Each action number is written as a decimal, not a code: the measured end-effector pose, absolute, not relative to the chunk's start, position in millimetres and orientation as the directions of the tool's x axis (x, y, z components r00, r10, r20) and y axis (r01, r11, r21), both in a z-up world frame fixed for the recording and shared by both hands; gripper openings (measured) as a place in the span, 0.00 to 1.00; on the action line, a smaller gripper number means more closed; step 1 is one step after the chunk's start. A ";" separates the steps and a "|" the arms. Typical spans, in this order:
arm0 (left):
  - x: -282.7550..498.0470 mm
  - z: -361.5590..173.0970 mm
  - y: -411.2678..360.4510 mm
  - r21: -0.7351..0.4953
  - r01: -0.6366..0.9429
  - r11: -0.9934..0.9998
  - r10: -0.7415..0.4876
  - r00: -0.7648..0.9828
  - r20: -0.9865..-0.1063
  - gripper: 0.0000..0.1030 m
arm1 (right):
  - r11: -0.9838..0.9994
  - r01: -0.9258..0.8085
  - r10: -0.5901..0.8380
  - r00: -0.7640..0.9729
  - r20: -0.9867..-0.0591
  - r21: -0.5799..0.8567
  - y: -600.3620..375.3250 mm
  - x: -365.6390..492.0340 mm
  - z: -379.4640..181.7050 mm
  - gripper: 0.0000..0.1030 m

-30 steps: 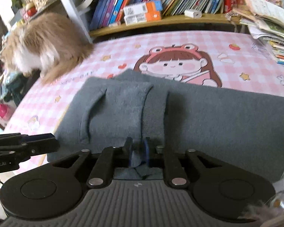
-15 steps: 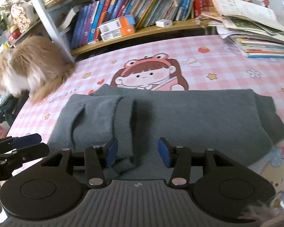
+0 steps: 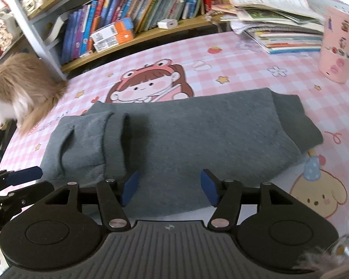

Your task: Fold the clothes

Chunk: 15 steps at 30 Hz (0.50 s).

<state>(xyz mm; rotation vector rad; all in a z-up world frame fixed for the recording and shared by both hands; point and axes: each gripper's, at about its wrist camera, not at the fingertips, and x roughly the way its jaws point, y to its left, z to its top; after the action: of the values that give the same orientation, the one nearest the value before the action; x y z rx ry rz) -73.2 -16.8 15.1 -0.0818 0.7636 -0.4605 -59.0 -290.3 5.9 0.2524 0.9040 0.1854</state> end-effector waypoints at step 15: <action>-71.7 13.7 -56.5 -0.198 0.381 0.903 -0.405 0.605 -0.685 0.74 | 0.955 0.008 0.235 0.583 -0.778 0.295 -328.8 -57.7 -8.8 0.67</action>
<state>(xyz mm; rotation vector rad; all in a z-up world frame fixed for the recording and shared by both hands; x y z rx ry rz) -71.7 -56.5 13.7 -0.0334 0.8009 -0.4547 -57.7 -328.8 -8.8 0.2806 0.9424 0.1344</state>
